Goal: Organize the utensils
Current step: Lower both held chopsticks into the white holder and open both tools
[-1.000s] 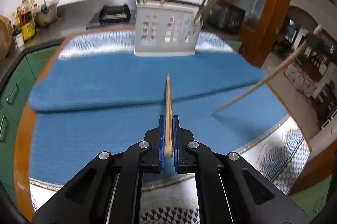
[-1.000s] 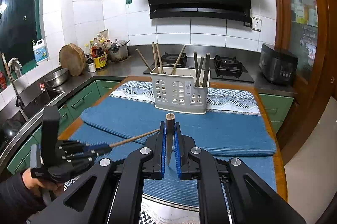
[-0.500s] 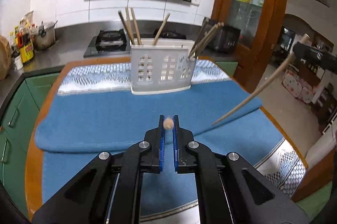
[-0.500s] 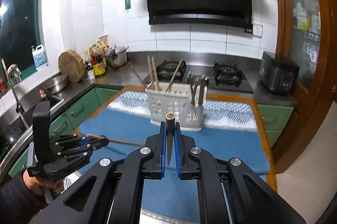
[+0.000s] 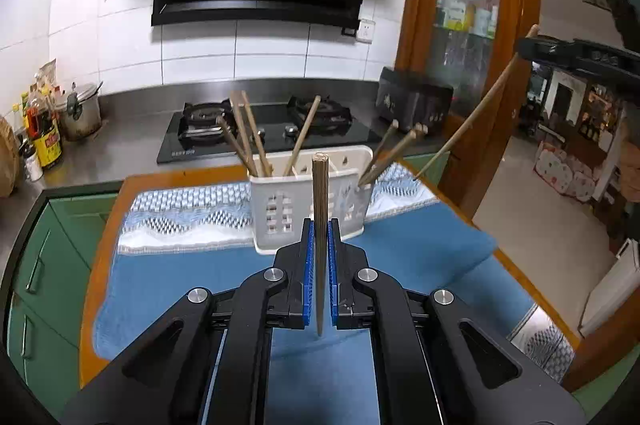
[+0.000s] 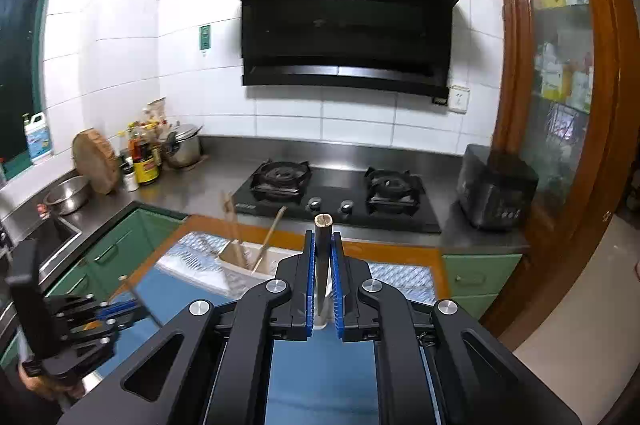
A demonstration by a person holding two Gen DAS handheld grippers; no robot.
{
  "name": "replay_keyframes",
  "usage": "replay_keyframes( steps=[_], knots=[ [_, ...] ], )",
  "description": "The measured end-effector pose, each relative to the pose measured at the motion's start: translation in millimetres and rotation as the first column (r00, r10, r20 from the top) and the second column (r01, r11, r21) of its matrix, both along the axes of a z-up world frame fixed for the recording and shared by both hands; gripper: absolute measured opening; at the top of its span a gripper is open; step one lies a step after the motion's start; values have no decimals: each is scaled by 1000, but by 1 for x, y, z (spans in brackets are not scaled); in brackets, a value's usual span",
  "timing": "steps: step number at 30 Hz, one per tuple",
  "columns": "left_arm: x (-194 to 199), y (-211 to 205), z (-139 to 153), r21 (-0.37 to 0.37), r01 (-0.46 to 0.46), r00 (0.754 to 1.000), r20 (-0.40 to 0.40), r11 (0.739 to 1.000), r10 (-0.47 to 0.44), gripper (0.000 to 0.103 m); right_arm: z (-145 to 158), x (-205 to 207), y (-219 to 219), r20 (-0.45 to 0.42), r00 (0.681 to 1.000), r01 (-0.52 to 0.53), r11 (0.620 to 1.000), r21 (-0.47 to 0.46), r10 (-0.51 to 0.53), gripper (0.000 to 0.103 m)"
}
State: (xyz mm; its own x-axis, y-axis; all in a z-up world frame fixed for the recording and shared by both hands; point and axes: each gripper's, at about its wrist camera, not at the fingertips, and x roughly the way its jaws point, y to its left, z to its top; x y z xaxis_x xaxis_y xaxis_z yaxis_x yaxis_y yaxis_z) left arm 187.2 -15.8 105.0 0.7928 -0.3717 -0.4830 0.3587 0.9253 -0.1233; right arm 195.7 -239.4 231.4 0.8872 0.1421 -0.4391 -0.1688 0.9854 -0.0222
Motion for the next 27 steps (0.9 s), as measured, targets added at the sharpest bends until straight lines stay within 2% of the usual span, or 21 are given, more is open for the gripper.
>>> replay_keyframes(
  steps=[7,11,15,21,27],
  knots=[
    [22,-2,49,7,-10,995,98,1000,9,5,3,47,-6,-7,1000,1,1000,14,-1,7],
    [42,-5,84,5,-30,985,167,1000,29,5,-6,76,-2,-42,999,-18,1000,21,19,7],
    [64,-12,104,23,-68,973,221,997,61,5,-22,100,3,-83,996,-36,999,8,37,7],
    [106,-16,103,0,-107,970,221,994,104,5,-44,119,10,-131,989,-73,997,-6,71,7],
    [138,-16,73,-1,-121,982,145,993,120,5,-62,131,16,-184,979,-98,995,-29,91,7]
  ],
)
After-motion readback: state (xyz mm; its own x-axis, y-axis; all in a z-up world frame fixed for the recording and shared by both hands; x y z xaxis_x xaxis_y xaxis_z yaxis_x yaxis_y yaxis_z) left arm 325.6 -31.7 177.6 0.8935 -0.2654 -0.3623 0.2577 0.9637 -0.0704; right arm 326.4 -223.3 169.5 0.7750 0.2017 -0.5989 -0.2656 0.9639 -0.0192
